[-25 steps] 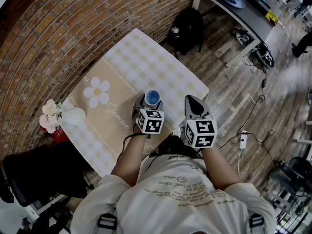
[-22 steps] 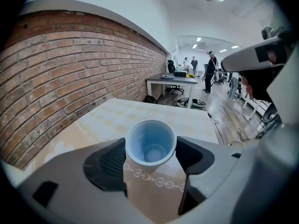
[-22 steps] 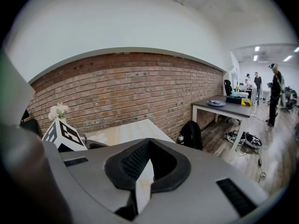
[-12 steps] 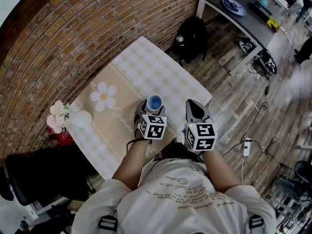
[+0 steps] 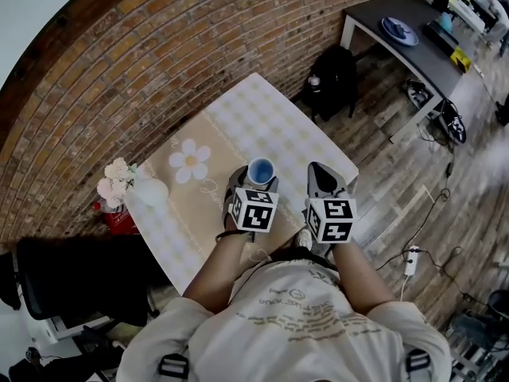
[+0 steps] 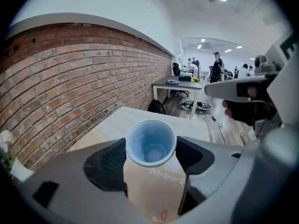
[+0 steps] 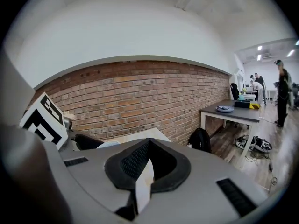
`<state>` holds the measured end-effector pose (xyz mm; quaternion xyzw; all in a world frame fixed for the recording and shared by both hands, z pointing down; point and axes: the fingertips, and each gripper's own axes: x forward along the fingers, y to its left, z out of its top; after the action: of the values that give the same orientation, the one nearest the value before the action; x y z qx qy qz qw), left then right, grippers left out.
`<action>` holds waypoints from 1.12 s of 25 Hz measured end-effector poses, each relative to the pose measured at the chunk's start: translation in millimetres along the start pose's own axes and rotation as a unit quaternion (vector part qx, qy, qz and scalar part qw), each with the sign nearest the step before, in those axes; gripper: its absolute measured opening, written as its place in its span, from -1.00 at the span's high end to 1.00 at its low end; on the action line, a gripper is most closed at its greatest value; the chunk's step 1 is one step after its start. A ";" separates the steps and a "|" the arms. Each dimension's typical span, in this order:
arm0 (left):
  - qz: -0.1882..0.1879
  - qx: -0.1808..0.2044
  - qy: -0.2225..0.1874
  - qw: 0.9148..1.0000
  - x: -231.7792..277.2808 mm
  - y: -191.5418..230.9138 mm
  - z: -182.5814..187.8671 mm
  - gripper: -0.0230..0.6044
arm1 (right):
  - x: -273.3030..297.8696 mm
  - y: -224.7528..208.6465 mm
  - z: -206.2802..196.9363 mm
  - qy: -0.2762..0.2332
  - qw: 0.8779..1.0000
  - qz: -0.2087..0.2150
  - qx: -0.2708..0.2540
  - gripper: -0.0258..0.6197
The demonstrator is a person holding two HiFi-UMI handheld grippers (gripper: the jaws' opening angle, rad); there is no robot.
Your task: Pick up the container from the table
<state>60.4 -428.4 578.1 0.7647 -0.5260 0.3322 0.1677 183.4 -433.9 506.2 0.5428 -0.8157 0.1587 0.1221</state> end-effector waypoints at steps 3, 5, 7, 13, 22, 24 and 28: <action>0.005 -0.005 -0.013 1.000 -18.1 8.0 14.6 -0.13 | 5.8 8.6 8.9 -0.009 1.000 0.009 -0.004 0.92; 0.011 -0.006 -0.023 1.000 -30.0 13.3 24.0 -0.13 | 9.3 14.4 14.0 -0.013 1.000 0.014 -0.010 0.92; 0.011 -0.007 -0.034 0.999 -41.1 16.7 32.7 -0.13 | 11.7 19.9 18.7 -0.015 1.000 0.021 -0.014 0.92; 0.012 -0.019 -0.058 0.998 -66.9 30.6 44.5 -0.13 | 18.4 37.3 35.1 -0.028 0.998 0.044 -0.025 0.92; 0.028 -0.045 -0.075 0.996 -74.3 53.0 45.2 -0.13 | 28.8 52.0 33.0 -0.019 0.997 0.060 -0.036 0.92; 0.030 -0.046 -0.081 0.995 -73.2 55.5 44.9 -0.13 | 30.6 53.3 32.5 -0.018 0.997 0.061 -0.036 0.92; 0.029 -0.054 -0.065 0.996 -70.5 58.2 37.0 -0.13 | 34.0 55.1 32.0 -0.017 0.997 0.064 -0.036 0.92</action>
<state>3.5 -424.7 497.7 0.7587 -0.5753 0.2577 0.1643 118.7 -455.3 482.4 0.4877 -0.8557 0.1277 0.1171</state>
